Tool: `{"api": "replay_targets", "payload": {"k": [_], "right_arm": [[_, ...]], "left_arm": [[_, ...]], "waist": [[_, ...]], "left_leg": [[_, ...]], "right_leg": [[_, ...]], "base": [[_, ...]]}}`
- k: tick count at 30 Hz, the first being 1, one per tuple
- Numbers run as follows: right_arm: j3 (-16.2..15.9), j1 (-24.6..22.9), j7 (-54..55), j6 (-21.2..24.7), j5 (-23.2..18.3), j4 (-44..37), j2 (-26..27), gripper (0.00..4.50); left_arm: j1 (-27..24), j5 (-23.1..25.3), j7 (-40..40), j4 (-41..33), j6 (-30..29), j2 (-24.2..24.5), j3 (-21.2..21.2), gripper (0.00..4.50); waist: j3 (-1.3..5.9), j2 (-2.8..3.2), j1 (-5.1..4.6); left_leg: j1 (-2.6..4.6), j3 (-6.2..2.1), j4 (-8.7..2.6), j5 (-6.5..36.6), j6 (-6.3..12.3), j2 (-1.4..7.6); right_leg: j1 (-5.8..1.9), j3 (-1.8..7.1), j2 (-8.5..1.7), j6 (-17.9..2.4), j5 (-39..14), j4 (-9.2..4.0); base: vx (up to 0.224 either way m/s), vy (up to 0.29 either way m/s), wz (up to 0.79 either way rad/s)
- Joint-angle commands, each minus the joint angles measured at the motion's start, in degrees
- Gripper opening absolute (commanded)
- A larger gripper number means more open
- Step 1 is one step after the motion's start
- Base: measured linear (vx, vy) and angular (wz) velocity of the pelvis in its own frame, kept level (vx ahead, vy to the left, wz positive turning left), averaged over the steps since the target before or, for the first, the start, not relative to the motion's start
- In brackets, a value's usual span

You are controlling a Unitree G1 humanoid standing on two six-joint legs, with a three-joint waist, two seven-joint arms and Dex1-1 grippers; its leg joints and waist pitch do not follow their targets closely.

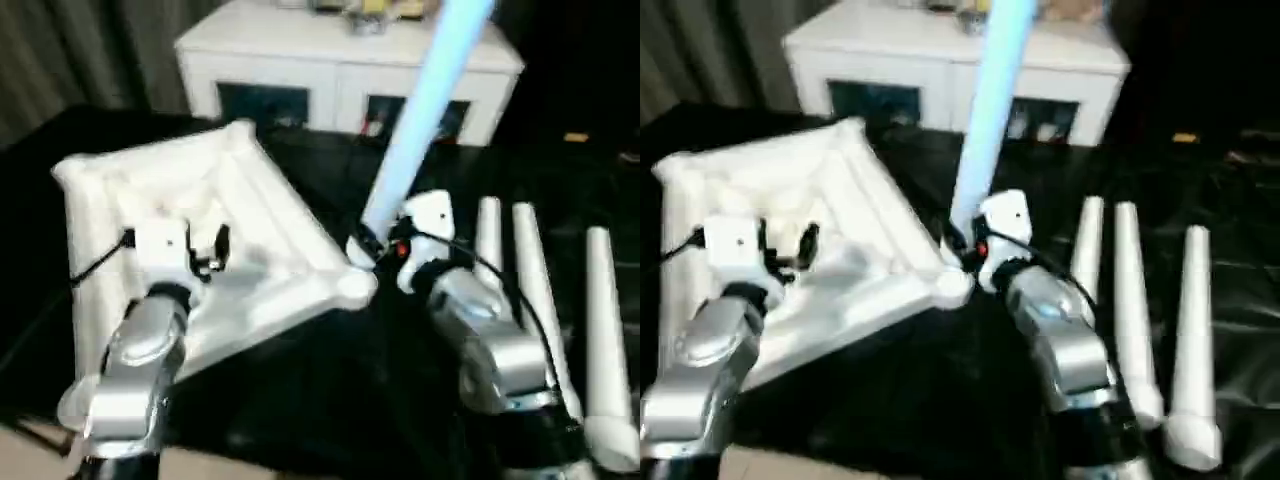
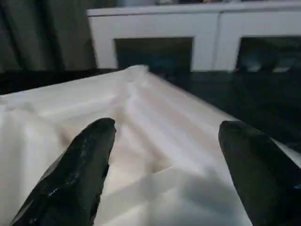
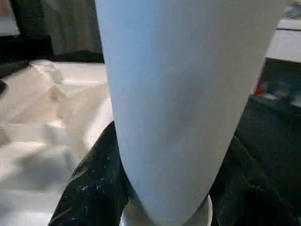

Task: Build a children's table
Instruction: Pick table leg

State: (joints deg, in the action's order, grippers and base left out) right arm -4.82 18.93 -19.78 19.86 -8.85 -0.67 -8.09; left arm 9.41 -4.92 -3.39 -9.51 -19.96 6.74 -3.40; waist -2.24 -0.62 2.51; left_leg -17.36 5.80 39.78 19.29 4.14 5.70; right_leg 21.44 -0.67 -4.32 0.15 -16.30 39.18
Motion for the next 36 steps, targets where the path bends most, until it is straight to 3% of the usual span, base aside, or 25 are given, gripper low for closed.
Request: {"api": "replay_targets", "payload": {"k": [1, 2, 3, 4, 5, 6, 7, 8, 9, 10, 11, 12, 13, 15, 16, 17, 18, 19, 20, 21, 22, 24, 27, 32, 36], "right_arm": [[0.36, 0.82, 0.34, -0.2, -0.13, -0.67, 0.58, 1.9], [0.51, 0.83, 0.51, -0.21, -0.05, -0.63, 0.55, 1.9], [0.59, 0.84, 0.57, -0.2, -0.01, -0.63, 0.53, 1.9], [0.68, 0.86, 0.64, -0.2, 0.06, -0.63, 0.55, 1.9], [0.77, 0.8, 0.67, -0.19, 0.21, -0.72, 0.62, 1.9], [0.78, 0.78, 0.69, -0.2, 0.26, -0.76, 0.63, 1.9], [0.81, 0.7, 0.74, -0.2, 0.28, -0.85, 0.6, 1.9], [0.89, 0.58, 0.75, -0.19, 0.15, -1.03, 0.53, 1.9], [1.04, 0.38, 0.63, -0.33, -0.17, -1.37, 0.45, 1.9], [1.09, 0.28, 0.59, -0.4, -0.34, -1.53, 0.39, 1.9], [1.09, 0.28, 0.59, -0.4, -0.34, -1.53, 0.39, 1.9], [1.23, -0.04, -0.73, -0.19, -1.5, -2.16, 0.11, 1.9], [1.27, -0.13, -1.3, -0.17, -1.86, -2.34, 0.0, 1.9], [0.79, -0.36, -4.64, 0.21, -2.88, -2.91, -1.49, 1.9], [0.78, -0.36, -4.72, 0.23, -2.9, -2.91, -1.54, 1.9], [0.78, -0.36, -4.72, 0.23, -2.9, -2.91, -1.54, 1.9], [0.62, -0.05, -6.11, 0.47, -3.0, -2.56, -2.67, 1.9], [0.6, 0.06, -6.19, 0.44, -2.93, -2.43, -2.86, 1.9], [0.74, 0.25, -6.17, 0.45, -3.02, -2.27, -2.92, 1.9], [1.07, 0.77, -6.18, 0.29, -3.16, -1.85, -3.18, 1.9], [1.13, 0.88, -6.2, 0.22, -3.15, -1.77, -3.26, 1.9], [1.36, 1.08, -6.5, 0.25, -3.33, -1.62, -3.44, 1.9], [0.98, 0.89, -7.34, 0.3, -3.35, -1.77, -3.94, 1.9], [0.62, -0.25, -8.62, 1.36, -4.16, -3.25, -4.53, 1.9], [0.12, -1.36, -10.7, 3.15, -5.87, -4.53, -5.24, 1.9]], "left_arm": [[-0.04, -0.08, -0.32, -0.66, -0.61, 0.94, -0.46, 3.95], [0.0, 0.01, -0.38, -0.6, -0.66, 0.99, -0.35, 3.95], [0.01, 0.04, -0.4, -0.59, -0.69, 1.0, -0.3, 3.95], [0.03, -0.01, -0.43, -0.59, -0.7, 1.03, -0.26, 3.95], [0.04, 0.04, -0.56, -0.44, -0.48, 1.06, -0.24, 3.95], [0.04, 0.08, -0.59, -0.37, -0.32, 1.08, -0.22, 3.95], [-0.02, -0.19, -1.12, -0.28, -0.48, 1.22, -0.1, 3.95], [-0.2, -0.59, -2.34, -0.25, -1.17, 1.74, 0.37, 3.95], [-0.87, -2.06, -6.06, -0.49, -0.87, 2.86, 1.47, 3.95], [-1.17, -2.66, -7.7, -0.6, -0.68, 3.3, 1.94, 3.95], [-1.17, -2.66, -7.7, -0.6, -0.68, 3.3, 1.94, 3.95], [-2.4, -4.85, -14.09, -1.18, 0.75, 5.49, 3.56, 3.95], [-2.64, -5.64, -15.88, -1.33, 0.85, 6.12, 3.93, 3.95], [-2.8, -10.13, -25.65, -1.61, -2.02, 10.0, 6.15, 4.29], [-2.77, -10.18, -25.84, -1.58, -2.07, 10.1, 6.21, 4.29], [-2.77, -10.18, -25.84, -1.58, -2.07, 10.1, 6.21, 4.36], [-1.69, -9.9, -31.6, 0.27, -2.98, 13.46, 8.81, 4.43], [-1.47, -9.7, -32.62, 0.67, -3.04, 14.05, 9.31, 4.43], [-1.15, -9.38, -33.27, 1.28, -3.1, 14.39, 9.75, 4.43], [0.03, -8.13, -35.75, 3.69, -2.4, 15.75, 11.44, 4.43], [0.36, -7.9, -36.48, 4.35, -2.15, 16.1, 11.89, 4.43], [1.86, -7.37, -38.62, 6.97, -2.23, 16.87, 13.35, 4.43], [4.6, -4.04, -39.92, 12.15, -1.17, 18.74, 16.13, 4.27], [6.95, -3.15, -42.53, 16.08, -3.14, 20.49, 17.61, 3.98], [8.09, -2.8, -44.95, 18.45, -2.83, 21.42, 18.37, 3.65]], "waist": [[3.17, -1.04, 2.92], [2.5, -0.38, 2.87], [2.14, 0.78, 2.8], [2.21, 1.32, 2.63], [2.25, 3.74, 2.05], [1.65, 4.61, -0.25], [3.6, 5.92, -0.98], [3.61, 5.35, -1.87], [3.63, 4.84, -1.25], [3.9, 3.24, -0.8], [3.9, 3.24, -0.8], [4.41, 1.29, 1.46], [4.83, 1.2, 1.66], [4.55, 1.89, 1.54], [4.14, 2.45, 1.56], [4.14, 2.45, 1.56], [3.29, 2.74, 1.01], [2.76, 3.16, 0.92], [2.46, 3.2, 0.83], [1.89, 3.95, 0.8], [1.66, 3.36, 0.7], [1.6, 3.16, 0.86], [1.94, 3.56, 0.87], [2.46, 3.93, 0.7], [3.0, 4.02, 0.83]], "left_leg": [[-5.08, -0.48, 2.53, -1.87, 2.99, 0.69], [-6.49, -1.16, 2.42, -4.37, -1.51, 1.71], [-6.43, -1.49, 0.38, -6.96, -3.61, 3.27], [-5.93, -1.34, -2.01, -8.1, -3.64, 3.8], [-3.48, -0.47, -6.7, -7.58, -3.73, 4.89], [-1.76, -3.5, -10.03, 3.07, -1.51, 7.81], [4.7, -6.71, -9.78, 6.43, 2.61, 10.64], [4.89, -7.52, -9.57, 2.7, 6.46, 11.22], [4.05, -7.35, -7.89, -10.66, 13.98, 11.12], [2.21, -5.99, -5.44, -26.11, 17.39, 9.61], [2.21, -5.99, -5.44, -26.11, 17.39, 9.61], [-4.41, -1.37, -3.19, -28.6, 9.31, 3.25], [-5.65, -1.25, -3.87, -27.59, 4.85, 3.2], [-5.43, -0.93, -4.79, -20.68, 0.1, 3.57], [-4.88, -0.93, -5.41, -14.29, -2.05, 4.15], [-4.88, -0.93, -5.41, -14.29, -2.05, 4.15], [-4.21, -0.86, -6.69, -5.69, -3.73, 5.24], [-3.92, -0.72, -7.54, 0.27, -4.73, 5.83], [-3.79, -0.61, -7.88, 3.33, -5.53, 6.09], [-3.02, -0.35, -8.53, 10.5, -7.73, 6.4], [-2.52, 0.02, -8.93, 14.54, -9.11, 6.35], [-2.22, 0.47, -9.17, 14.24, -9.97, 6.28], [-2.47, 0.63, -9.49, 10.35, -9.55, 6.21], [-3.07, 0.93, -9.59, 7.08, -9.07, 6.32], [-3.34, 1.15, -9.07, 1.08, -7.92, 6.31]], "right_leg": [[-9.0, 9.4, -9.71, -19.5, -6.44, -9.56], [-9.49, 7.87, -8.97, -23.25, -2.99, -9.23], [-8.63, 5.53, -7.88, -24.13, -2.43, -9.6], [-8.23, 3.74, -6.1, -22.86, -3.46, -9.46], [-7.06, -0.19, -2.86, -17.89, -8.53, -9.42], [-4.57, -2.33, 1.37, -12.44, -10.42, -5.6], [-0.28, -2.7, 0.46, -10.12, -5.22, -1.44], [0.84, -2.56, 0.19, -7.75, -2.33, -0.41], [2.51, -1.98, -0.82, -3.43, 2.22, 0.37], [2.94, 0.06, -3.24, -2.06, 10.22, -1.68], [2.94, 0.06, -3.24, -2.06, 10.22, -1.68], [-2.39, 2.47, -5.47, -5.62, 27.37, -3.38], [-3.45, 2.25, -5.01, -6.8, 38.46, -2.19], [-3.23, 1.28, -3.87, -8.44, 38.94, -2.34], [-2.76, 0.93, -3.52, -10.07, 30.56, -3.13], [-2.76, 0.93, -3.52, -10.07, 30.56, -3.13], [-2.51, 0.67, -3.32, -13.28, 16.87, -4.25], [-2.26, 0.66, -3.27, -14.05, 8.1, -4.72], [-2.19, 0.75, -3.36, -14.26, 4.2, -5.07], [-1.68, 0.85, -3.4, -13.78, -4.32, -6.04], [-1.57, 1.13, -3.44, -12.28, -11.01, -6.76], [-1.5, 1.64, -3.82, -10.58, -15.24, -7.49], [-1.84, 1.64, -3.81, -9.22, -14.32, -7.75], [-2.21, 1.4, -3.73, -10.82, -8.13, -7.27], [-2.51, 1.29, -3.46, -13.07, 3.17, -6.4]], "base": [[0.036, -0.049, 0.2], [0.053, -0.037, 0.07], [0.053, -0.037, 0.07], [0.0, 0.0, 0.0], [0.066, 0.054, -0.04], [0.066, 0.054, -0.04], [0.118, 0.066, 0.05], [0.102, 0.034, 0.13], [0.102, 0.034, 0.13], [0.056, 0.016, 0.03], [0.0, 0.0, 0.0], [0.0, 0.0, 0.0], [0.0, 0.0, 0.0], [-0.001, -0.055, -0.02], [0.0, 0.0, 0.0], [0.0, 0.0, 0.0], [0.0, 0.0, 0.0], [-0.066, -0.026, 0.01], [-0.073, -0.012, 0.02], [-0.073, -0.012, 0.02], [-0.075, 0.0, 0.04], [-0.075, 0.0, 0.04], [-0.019, 0.0, 0.01], [0.0, 0.0, 0.0], [0.0, 0.0, 0.0]]}}
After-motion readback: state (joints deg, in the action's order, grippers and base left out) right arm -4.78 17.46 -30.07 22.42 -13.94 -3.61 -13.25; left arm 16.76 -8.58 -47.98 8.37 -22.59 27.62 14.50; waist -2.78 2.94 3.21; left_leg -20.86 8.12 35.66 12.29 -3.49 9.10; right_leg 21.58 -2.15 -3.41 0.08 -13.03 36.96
